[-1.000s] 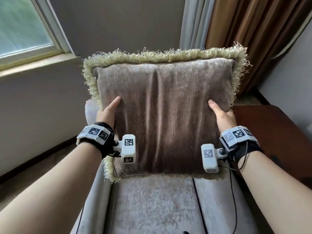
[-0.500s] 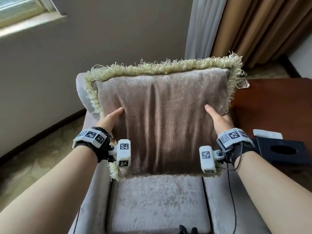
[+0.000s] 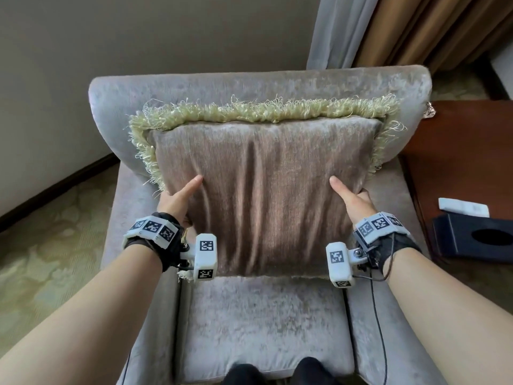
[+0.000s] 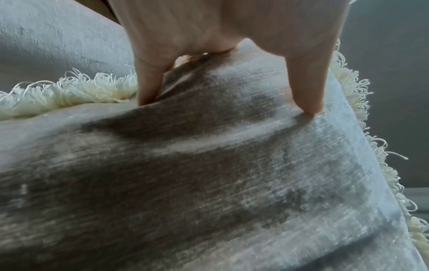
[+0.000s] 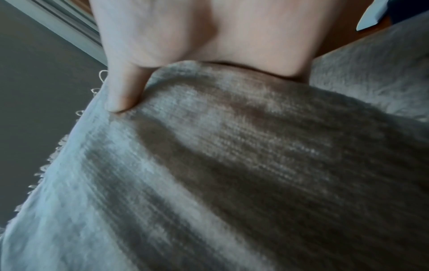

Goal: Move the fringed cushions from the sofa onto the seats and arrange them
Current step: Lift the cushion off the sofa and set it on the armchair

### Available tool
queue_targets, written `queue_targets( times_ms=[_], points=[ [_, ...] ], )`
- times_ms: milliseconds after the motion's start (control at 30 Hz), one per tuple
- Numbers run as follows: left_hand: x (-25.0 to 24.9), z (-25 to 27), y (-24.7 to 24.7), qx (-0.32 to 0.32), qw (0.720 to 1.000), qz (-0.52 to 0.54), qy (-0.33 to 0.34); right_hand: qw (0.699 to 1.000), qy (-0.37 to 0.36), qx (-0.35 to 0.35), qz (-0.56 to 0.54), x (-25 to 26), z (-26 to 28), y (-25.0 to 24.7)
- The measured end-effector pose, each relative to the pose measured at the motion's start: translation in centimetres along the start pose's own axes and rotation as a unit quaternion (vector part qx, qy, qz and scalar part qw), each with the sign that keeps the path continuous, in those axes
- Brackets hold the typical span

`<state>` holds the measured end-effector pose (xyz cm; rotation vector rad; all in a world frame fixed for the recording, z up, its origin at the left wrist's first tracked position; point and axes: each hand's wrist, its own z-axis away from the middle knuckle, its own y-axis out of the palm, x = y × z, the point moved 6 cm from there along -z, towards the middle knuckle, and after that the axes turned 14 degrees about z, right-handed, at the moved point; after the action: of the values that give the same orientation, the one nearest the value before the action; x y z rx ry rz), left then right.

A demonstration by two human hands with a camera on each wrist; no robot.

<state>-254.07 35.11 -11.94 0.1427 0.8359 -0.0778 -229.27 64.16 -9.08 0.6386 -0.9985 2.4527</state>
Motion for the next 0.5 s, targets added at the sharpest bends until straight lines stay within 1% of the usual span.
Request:
queue_targets(
  times_ms=[133, 233, 300, 400, 500],
  points=[
    [2.0, -3.5, -1.2, -0.011, 0.999, 0.045, -0.028, 0.999, 0.026, 0.007, 0.022, -0.5, -2.0, 2.1],
    [2.0, -3.9, -0.5, 0.006, 0.997, 0.066, -0.040, 0.999, 0.032, -0.004, 0.026, -0.3, -2.8, 3.0],
    [2.2, -4.4, -0.1, 0.007, 0.997, 0.063, -0.040, 0.999, 0.038, -0.004, 0.016, -0.2, -3.2, 3.7],
    [3.2, -5.9, 0.0, -0.006, 0.998, 0.042, -0.040, 0.999, 0.040, -0.006, 0.000, -1.4, -5.3, 4.3],
    [4.0, -7.2, 0.0, -0.021, 0.999, 0.023, -0.043, 0.999, 0.039, 0.005, -0.016, -1.3, -5.5, 5.0]
  ],
)
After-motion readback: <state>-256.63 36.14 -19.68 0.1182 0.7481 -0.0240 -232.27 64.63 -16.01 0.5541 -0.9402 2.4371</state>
